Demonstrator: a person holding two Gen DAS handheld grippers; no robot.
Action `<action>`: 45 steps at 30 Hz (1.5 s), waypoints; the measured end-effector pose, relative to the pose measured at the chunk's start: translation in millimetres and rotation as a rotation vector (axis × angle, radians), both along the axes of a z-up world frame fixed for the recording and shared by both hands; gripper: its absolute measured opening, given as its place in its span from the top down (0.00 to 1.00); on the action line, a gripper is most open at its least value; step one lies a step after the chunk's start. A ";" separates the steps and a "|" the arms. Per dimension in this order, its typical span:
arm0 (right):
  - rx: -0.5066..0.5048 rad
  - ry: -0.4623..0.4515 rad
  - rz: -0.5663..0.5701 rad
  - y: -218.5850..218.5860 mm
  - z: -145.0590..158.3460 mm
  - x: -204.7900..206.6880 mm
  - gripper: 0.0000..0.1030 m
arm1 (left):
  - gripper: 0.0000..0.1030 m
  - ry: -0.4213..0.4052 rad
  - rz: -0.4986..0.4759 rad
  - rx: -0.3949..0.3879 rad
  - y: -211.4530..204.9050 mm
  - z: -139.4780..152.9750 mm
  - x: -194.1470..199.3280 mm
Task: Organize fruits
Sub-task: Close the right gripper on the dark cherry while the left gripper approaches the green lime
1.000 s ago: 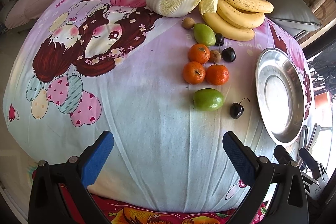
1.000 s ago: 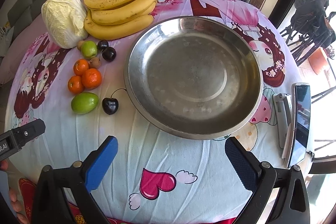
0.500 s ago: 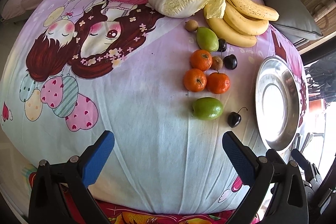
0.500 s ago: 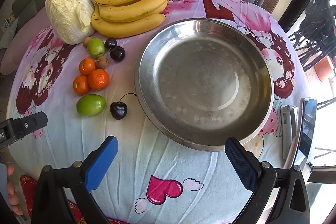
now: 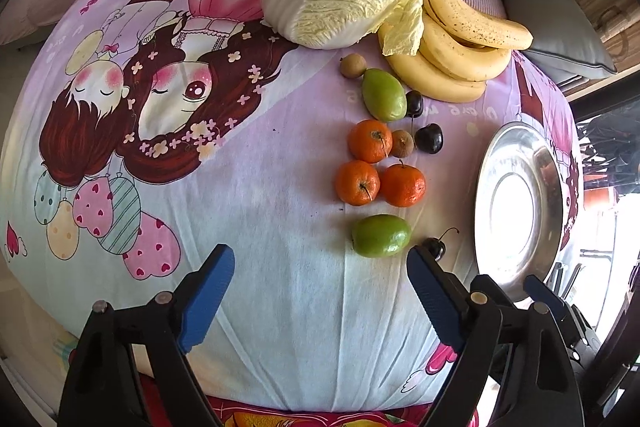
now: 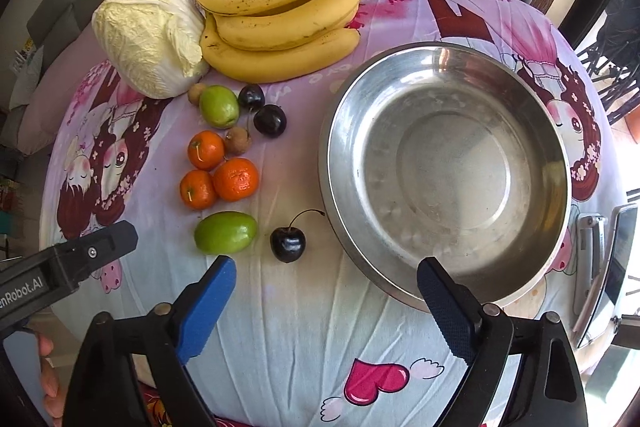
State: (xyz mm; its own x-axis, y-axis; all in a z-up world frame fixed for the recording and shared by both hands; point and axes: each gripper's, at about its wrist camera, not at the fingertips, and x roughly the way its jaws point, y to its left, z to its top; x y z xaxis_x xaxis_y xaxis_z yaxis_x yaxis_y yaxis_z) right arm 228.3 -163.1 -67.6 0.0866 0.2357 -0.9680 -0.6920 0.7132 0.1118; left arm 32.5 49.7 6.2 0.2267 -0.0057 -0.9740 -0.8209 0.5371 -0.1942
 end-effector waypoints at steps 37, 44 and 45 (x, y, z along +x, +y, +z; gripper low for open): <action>-0.081 0.134 0.092 53.8 -56.8 0.6 0.59 | 0.24 0.090 -0.025 -0.227 -8.8 -107.1 88.4; -0.106 0.131 0.104 56.4 -68.5 -8.2 0.64 | 0.24 0.123 -0.017 -0.230 -17.8 -125.7 97.2; -0.104 0.135 0.100 56.4 -69.8 -8.6 0.64 | 0.24 0.122 -0.013 -0.233 -18.6 -128.7 98.3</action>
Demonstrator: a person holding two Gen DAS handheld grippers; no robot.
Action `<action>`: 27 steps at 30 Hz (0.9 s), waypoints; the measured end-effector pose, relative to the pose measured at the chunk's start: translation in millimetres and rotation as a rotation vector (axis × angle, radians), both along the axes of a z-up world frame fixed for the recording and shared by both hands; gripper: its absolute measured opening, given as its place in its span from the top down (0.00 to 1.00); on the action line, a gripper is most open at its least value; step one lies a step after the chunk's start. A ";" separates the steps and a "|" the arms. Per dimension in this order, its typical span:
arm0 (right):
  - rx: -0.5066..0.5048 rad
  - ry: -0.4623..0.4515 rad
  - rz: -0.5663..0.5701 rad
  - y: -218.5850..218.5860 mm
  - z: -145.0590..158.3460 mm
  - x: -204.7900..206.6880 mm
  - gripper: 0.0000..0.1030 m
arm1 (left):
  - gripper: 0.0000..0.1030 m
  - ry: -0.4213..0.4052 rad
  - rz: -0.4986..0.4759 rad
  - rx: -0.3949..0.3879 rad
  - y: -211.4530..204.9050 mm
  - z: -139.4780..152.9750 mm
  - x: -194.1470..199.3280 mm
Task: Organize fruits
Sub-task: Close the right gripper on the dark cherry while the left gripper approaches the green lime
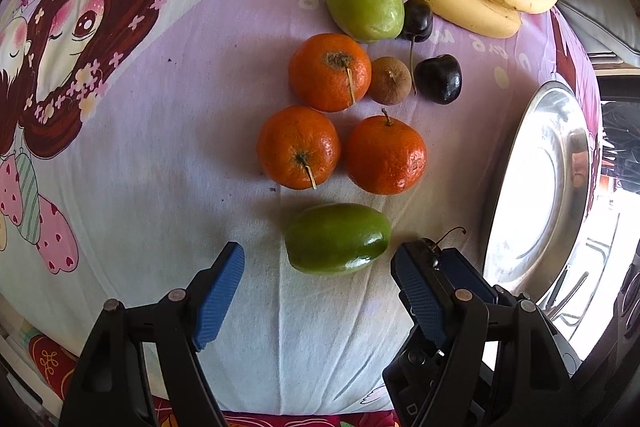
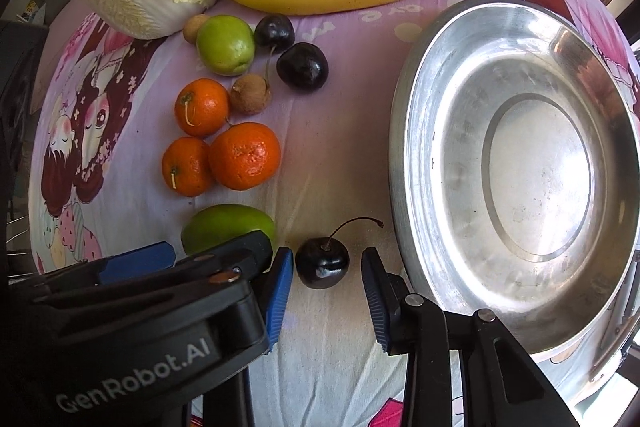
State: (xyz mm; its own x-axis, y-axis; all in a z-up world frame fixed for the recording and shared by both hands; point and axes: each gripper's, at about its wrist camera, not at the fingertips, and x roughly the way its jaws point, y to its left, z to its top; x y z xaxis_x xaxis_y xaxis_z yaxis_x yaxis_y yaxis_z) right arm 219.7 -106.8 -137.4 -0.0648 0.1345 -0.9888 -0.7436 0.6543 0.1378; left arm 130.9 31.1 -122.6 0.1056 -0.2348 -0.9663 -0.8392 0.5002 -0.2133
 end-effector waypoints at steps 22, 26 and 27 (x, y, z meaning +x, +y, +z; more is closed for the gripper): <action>0.014 0.005 0.003 -14.1 4.3 1.7 0.72 | 0.63 -0.009 0.017 -0.030 -18.0 10.0 -12.8; 0.020 0.003 0.006 -13.0 9.4 -1.5 0.72 | 0.67 -0.020 0.014 -0.036 -18.7 13.5 -14.5; 0.021 0.001 0.008 -12.9 10.1 -2.2 0.72 | 0.66 -0.027 0.029 -0.041 -18.3 13.2 -16.5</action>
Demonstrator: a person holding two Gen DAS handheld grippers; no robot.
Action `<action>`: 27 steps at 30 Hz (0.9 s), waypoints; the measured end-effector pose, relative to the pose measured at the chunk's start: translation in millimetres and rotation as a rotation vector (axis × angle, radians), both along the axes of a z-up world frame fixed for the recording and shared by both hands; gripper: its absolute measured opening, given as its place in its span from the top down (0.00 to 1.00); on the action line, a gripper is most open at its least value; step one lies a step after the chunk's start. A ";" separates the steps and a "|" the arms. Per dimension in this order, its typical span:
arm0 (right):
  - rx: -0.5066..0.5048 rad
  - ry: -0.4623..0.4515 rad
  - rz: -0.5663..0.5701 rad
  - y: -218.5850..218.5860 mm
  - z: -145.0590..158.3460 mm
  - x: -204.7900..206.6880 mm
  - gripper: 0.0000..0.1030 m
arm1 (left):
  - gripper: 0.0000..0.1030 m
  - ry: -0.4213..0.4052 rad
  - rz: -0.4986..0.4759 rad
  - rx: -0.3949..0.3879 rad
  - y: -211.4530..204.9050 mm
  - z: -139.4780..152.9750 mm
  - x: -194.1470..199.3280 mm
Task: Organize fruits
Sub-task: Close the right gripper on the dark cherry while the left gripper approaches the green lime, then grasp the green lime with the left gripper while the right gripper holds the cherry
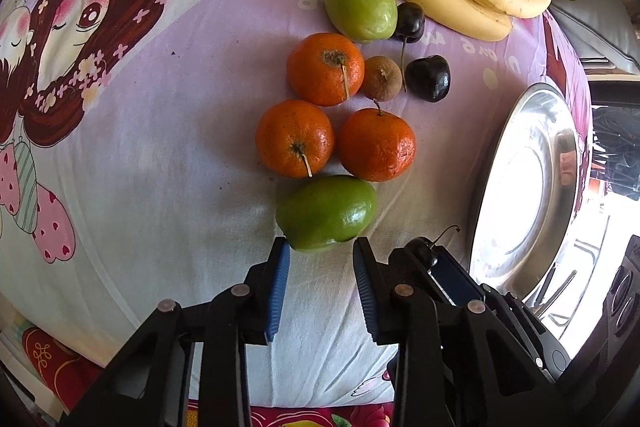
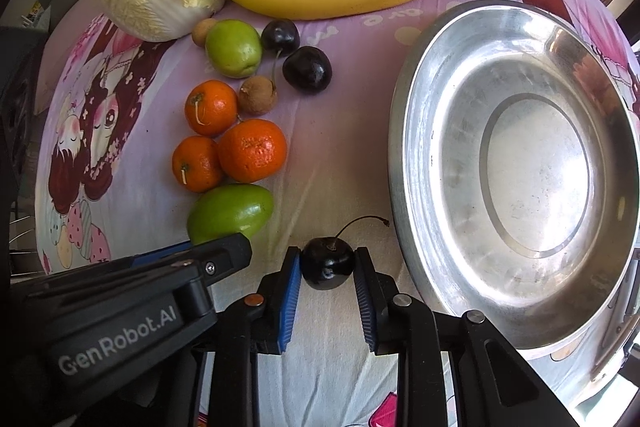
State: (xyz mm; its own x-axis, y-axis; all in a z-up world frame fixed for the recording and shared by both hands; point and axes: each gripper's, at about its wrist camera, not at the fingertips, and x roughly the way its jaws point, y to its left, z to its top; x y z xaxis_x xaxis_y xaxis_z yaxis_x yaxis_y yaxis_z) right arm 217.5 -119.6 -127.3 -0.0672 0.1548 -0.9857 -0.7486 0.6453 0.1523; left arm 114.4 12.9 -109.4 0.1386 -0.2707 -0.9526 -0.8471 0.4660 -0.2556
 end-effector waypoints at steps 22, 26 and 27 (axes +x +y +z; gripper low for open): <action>-0.006 0.023 0.006 -10.9 -17.1 10.5 0.72 | 0.41 0.010 0.101 -0.004 -13.3 -32.1 30.5; -0.002 0.027 0.007 -10.5 -16.6 13.0 0.72 | 0.41 0.007 0.105 -0.004 -2.4 -40.1 32.8; -0.002 0.029 0.006 -10.5 -16.9 13.6 0.72 | 0.42 0.007 0.104 -0.003 -2.0 -40.1 32.9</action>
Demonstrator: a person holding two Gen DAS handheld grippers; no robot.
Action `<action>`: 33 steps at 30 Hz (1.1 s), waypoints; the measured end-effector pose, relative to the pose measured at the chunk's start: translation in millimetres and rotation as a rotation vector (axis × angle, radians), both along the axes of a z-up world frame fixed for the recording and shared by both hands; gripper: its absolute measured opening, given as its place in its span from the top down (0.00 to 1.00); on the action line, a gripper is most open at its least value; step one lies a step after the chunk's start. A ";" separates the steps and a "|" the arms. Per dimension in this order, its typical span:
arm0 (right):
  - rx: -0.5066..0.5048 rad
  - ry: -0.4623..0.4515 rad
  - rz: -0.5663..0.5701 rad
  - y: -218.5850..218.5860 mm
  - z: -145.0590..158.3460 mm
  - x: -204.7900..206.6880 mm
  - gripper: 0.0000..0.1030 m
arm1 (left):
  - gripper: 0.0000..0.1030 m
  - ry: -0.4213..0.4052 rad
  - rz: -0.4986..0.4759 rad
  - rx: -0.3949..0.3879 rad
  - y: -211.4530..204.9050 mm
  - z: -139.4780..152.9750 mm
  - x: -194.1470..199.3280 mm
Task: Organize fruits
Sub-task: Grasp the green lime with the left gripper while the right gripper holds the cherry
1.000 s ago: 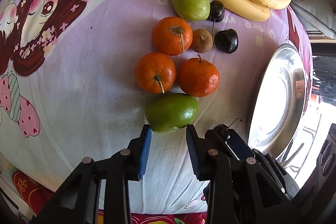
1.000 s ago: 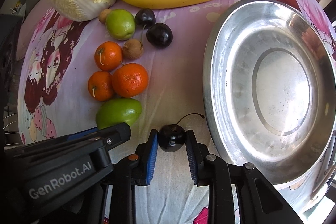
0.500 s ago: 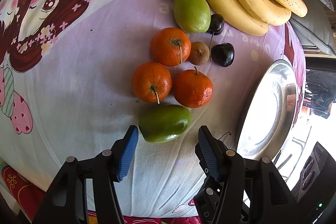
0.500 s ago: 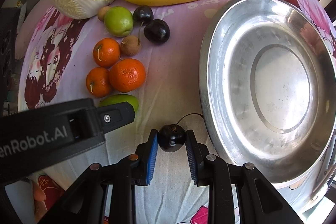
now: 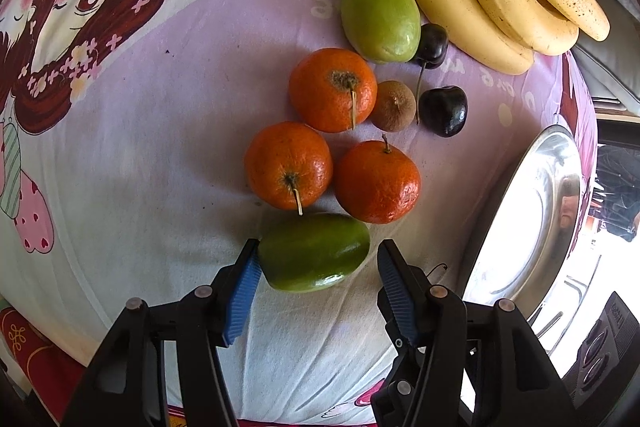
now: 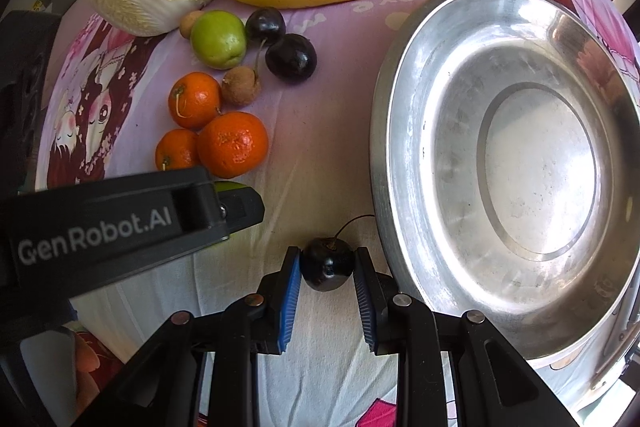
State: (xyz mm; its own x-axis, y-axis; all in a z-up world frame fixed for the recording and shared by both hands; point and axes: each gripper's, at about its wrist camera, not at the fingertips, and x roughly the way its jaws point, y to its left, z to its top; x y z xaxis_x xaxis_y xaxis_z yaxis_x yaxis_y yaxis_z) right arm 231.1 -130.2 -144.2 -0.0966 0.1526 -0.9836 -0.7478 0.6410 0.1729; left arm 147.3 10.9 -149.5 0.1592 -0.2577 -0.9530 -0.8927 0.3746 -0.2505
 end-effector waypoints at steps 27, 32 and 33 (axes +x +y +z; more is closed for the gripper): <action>0.023 -0.023 0.004 -8.5 18.9 -13.2 0.72 | 0.63 -0.015 -0.009 0.005 -21.3 26.5 -38.1; 0.026 -0.026 0.006 -10.2 25.9 -16.9 0.72 | 0.67 -0.023 -0.012 0.009 -31.5 32.0 -49.3; 0.026 -0.026 0.006 -10.6 26.1 -17.7 0.72 | 0.67 -0.023 -0.015 0.007 -33.7 31.3 -51.0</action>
